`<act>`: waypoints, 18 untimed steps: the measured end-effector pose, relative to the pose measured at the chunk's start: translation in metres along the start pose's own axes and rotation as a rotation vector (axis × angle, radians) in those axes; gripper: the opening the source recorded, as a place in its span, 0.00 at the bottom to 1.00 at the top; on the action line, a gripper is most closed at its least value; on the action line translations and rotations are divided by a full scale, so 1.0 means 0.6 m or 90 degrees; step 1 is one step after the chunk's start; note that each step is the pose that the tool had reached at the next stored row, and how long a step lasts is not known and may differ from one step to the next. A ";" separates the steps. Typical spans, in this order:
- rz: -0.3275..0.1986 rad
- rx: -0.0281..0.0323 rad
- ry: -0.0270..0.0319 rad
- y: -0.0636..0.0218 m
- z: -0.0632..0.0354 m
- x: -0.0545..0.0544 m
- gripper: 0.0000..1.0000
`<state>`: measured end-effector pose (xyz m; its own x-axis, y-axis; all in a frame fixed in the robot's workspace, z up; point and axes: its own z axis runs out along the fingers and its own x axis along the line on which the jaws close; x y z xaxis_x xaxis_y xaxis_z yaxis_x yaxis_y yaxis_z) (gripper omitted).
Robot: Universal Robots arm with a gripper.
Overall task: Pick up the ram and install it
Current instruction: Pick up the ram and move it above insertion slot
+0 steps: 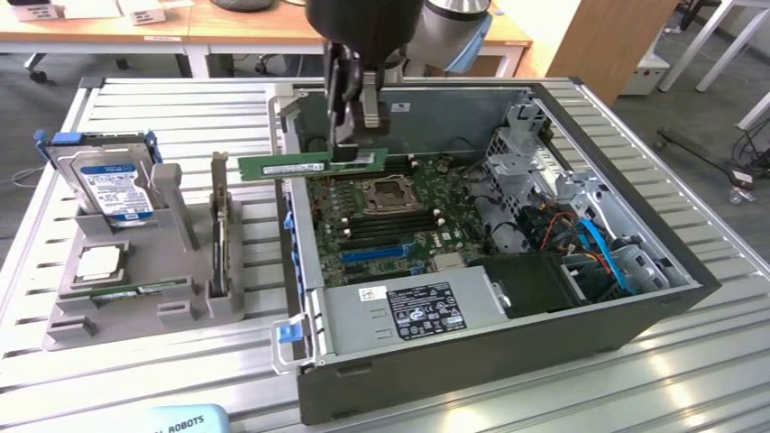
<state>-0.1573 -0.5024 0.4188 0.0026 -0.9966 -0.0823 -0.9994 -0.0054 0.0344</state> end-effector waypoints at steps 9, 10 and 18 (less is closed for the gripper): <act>-0.001 -0.0001 -0.0035 -0.051 -0.002 0.000 0.12; -0.001 -0.0001 -0.0038 -0.056 -0.002 0.000 0.12; -0.002 -0.0002 -0.0059 -0.098 -0.003 0.001 0.12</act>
<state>-0.0987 -0.5027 0.4188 0.0055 -0.9958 -0.0916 -0.9994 -0.0087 0.0345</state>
